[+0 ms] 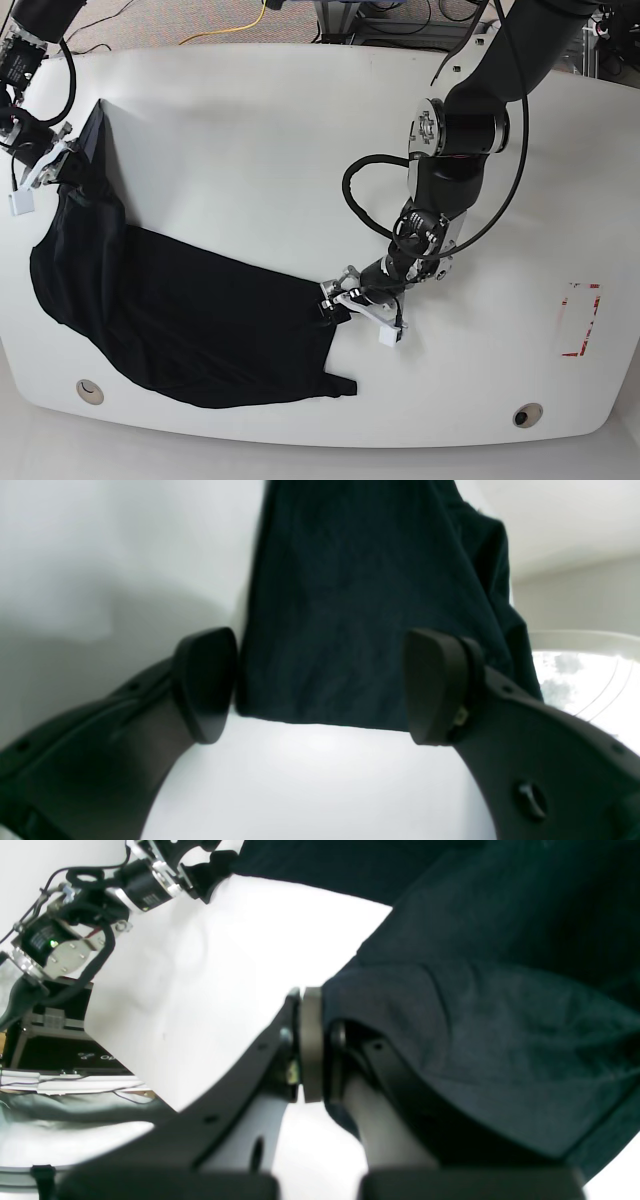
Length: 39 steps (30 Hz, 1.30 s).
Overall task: Layout the t-shirt on the table in an organized manner, then fold the t-shirt properly
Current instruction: 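Grasp the shirt edge with the left gripper and pull it outward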
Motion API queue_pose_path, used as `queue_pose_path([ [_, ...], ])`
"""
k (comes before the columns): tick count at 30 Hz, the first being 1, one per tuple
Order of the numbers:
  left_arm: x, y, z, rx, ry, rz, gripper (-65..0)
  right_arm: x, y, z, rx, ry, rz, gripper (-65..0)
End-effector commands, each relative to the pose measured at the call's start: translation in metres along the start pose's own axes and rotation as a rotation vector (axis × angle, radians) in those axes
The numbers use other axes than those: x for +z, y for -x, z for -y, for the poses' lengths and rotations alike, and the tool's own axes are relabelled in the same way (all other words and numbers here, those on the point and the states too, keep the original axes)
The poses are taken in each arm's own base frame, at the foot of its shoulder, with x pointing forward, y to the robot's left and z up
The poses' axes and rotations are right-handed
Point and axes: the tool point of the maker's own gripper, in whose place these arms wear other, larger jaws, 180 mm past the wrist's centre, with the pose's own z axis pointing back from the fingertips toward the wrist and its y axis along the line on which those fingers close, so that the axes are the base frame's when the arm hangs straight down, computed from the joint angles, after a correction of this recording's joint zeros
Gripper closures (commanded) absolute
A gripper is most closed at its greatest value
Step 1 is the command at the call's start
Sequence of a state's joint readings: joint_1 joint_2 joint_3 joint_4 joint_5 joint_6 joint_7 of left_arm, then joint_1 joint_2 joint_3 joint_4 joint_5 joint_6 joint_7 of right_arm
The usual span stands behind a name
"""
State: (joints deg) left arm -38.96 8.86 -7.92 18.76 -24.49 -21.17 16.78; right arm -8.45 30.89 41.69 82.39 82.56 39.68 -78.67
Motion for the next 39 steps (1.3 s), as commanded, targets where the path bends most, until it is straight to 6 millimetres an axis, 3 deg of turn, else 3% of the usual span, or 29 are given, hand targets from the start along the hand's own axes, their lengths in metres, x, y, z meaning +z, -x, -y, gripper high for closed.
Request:
queue_pose_path([
  [1,-0.001,0.011,-0.005,-0.014,-0.038,-0.062,-48.2,0.006,-0.022,-0.004,0.042,-0.009,0.054,0.0],
  [5,-0.001,0.009,-0.004,-0.016,-0.037,-0.059,-41.9,0.006,-0.023,-0.004,0.043,-0.009,0.055,0.0],
  [17,-0.001,0.009,-0.008,-0.017,-0.061,-0.060,-7.9,0.000,-0.022,-0.007,0.031,-0.027,0.075,0.0],
  [26,-0.001,0.002,-0.009,-0.018,-0.068,-0.027,-1.1,0.000,-0.023,-0.008,0.032,-0.028,0.078,0.0],
  [34,-0.002,-0.006,-0.002,-0.027,-0.045,-0.016,-0.7,-0.001,-0.026,-0.009,0.036,-0.031,0.082,0.0],
  [39,0.006,-0.022,0.012,-0.083,-0.005,-0.016,-0.6,-0.003,-0.033,-0.011,0.047,-0.038,0.096,0.0],
])
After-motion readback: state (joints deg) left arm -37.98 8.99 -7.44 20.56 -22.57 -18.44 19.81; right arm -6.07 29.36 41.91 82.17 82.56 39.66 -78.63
